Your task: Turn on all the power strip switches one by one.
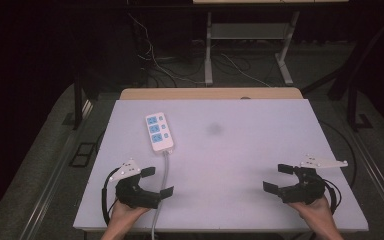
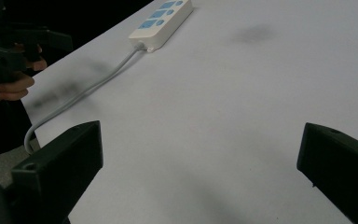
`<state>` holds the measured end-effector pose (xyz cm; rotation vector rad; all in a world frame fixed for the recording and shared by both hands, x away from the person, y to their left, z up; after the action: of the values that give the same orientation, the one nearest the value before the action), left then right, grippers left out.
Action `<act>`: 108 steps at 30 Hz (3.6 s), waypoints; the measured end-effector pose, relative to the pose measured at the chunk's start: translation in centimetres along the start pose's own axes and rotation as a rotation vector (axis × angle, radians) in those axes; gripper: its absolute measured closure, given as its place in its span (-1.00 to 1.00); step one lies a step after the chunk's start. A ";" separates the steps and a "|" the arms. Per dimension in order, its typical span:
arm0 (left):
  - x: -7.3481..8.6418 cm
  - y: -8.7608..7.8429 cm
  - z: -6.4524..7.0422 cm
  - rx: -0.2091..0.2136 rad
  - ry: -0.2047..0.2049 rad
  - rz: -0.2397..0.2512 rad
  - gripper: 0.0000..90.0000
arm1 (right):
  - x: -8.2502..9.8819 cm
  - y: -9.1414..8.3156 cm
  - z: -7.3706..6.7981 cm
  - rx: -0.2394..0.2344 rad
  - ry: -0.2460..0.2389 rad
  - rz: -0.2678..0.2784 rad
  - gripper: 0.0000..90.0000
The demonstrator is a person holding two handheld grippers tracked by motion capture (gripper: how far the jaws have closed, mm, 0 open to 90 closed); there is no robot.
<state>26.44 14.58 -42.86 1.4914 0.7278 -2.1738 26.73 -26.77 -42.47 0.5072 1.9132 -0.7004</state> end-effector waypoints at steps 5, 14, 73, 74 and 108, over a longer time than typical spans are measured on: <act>-0.1 -0.2 -0.1 0.000 0.000 0.000 -1.00 | 0.2 0.0 -0.2 -0.016 -0.012 -0.016 -0.99; -0.2 -0.1 0.0 0.000 0.015 -0.019 -1.00 | 0.4 0.1 0.1 -0.007 -0.003 -0.035 -0.99; -6.0 1.0 -2.1 0.013 0.072 -0.182 -1.00 | 1.2 0.4 0.1 0.005 -0.010 -0.071 -0.99; -6.1 1.1 -2.2 0.013 0.076 -0.185 -1.00 | 1.2 0.4 0.1 0.005 -0.010 -0.072 -0.99; -9.5 3.8 -6.0 -0.037 0.148 -0.310 -0.99 | 1.2 0.5 0.0 0.004 -0.017 -0.067 -0.99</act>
<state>36.36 15.66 -36.44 1.6238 1.1081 -2.2689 26.56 -26.33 -43.66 0.4404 1.9201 -0.7499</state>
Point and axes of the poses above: each handheld gripper's, and its own axes: y roughly forward along the jaws, x roughly out of its underside, z roughly to its right, the point moved 4 cm from there along y, roughly forward along the jaws, and after that the axes turned 14 degrees about z, right-handed, at the moved point
